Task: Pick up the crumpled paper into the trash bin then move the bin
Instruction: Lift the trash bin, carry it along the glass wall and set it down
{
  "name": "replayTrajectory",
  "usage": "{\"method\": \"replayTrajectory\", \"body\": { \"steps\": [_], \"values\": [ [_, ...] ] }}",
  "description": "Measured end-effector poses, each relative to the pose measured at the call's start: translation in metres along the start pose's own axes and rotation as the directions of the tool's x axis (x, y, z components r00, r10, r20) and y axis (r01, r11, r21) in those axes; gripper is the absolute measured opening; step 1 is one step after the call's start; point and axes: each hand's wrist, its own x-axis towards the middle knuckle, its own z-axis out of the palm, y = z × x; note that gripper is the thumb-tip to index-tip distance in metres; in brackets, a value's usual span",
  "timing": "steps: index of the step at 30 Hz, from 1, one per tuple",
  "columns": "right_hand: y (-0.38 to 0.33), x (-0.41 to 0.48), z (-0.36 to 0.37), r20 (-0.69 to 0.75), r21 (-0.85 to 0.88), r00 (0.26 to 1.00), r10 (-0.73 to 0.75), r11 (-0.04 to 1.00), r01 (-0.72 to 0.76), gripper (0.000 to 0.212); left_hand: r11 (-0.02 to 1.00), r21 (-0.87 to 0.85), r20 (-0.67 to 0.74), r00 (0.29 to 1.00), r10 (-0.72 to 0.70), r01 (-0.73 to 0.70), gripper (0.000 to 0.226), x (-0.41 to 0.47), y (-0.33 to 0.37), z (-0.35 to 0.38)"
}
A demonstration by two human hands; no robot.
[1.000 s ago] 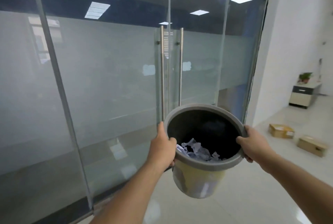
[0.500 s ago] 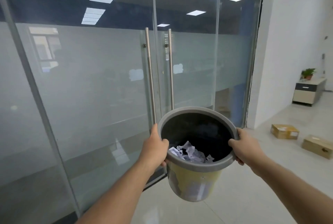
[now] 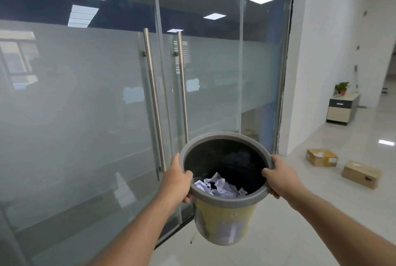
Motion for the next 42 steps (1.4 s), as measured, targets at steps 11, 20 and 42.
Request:
{"method": "replayTrajectory", "body": {
  "steps": [11, 20, 42],
  "values": [
    [0.01, 0.129, 0.036, -0.036, 0.002, 0.997, 0.063, 0.998, -0.063, 0.033, 1.0, -0.021, 0.073, 0.997, 0.002, -0.001, 0.067, 0.145, -0.01, 0.048],
    [0.055, 0.252, 0.041, 0.007, 0.018, 0.997, 0.08, 0.997, -0.08, 0.035, 0.999, -0.002, 0.06, 0.997, -0.047, 0.047, 0.067, 0.236, -0.004, 0.12],
    [0.251, 0.42, 0.153, 0.025, -0.105, 0.992, 0.125, 0.987, -0.122, 0.046, 0.978, 0.101, 0.07, 0.979, -0.191, 0.184, 0.052, 0.38, -0.151, 0.294]
  ]
}}
